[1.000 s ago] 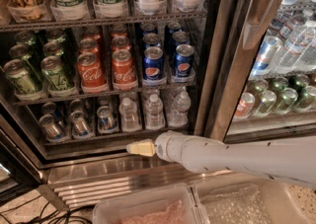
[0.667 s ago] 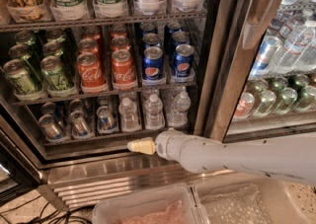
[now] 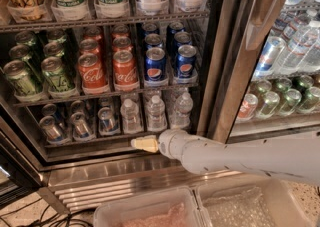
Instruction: Pick water bottle from bottom shelf of fridge
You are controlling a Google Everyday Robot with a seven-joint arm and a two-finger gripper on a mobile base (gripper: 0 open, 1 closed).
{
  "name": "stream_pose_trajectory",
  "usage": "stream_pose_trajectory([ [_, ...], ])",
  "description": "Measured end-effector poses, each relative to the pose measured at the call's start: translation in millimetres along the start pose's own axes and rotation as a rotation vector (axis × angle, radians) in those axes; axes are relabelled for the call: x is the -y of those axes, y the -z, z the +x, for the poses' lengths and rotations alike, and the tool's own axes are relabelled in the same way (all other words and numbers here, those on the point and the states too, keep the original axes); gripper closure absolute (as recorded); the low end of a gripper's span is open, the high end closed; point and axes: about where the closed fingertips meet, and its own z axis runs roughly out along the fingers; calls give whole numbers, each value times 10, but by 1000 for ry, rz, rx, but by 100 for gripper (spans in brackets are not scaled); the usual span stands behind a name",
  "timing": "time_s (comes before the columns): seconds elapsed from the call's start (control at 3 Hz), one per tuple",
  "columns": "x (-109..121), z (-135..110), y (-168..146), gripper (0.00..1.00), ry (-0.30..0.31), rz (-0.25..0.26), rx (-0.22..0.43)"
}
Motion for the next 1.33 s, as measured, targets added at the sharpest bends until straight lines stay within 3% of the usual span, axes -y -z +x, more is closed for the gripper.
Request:
stream_pose_trajectory([
  [1.33, 154, -180, -184, 13, 37, 33, 21],
])
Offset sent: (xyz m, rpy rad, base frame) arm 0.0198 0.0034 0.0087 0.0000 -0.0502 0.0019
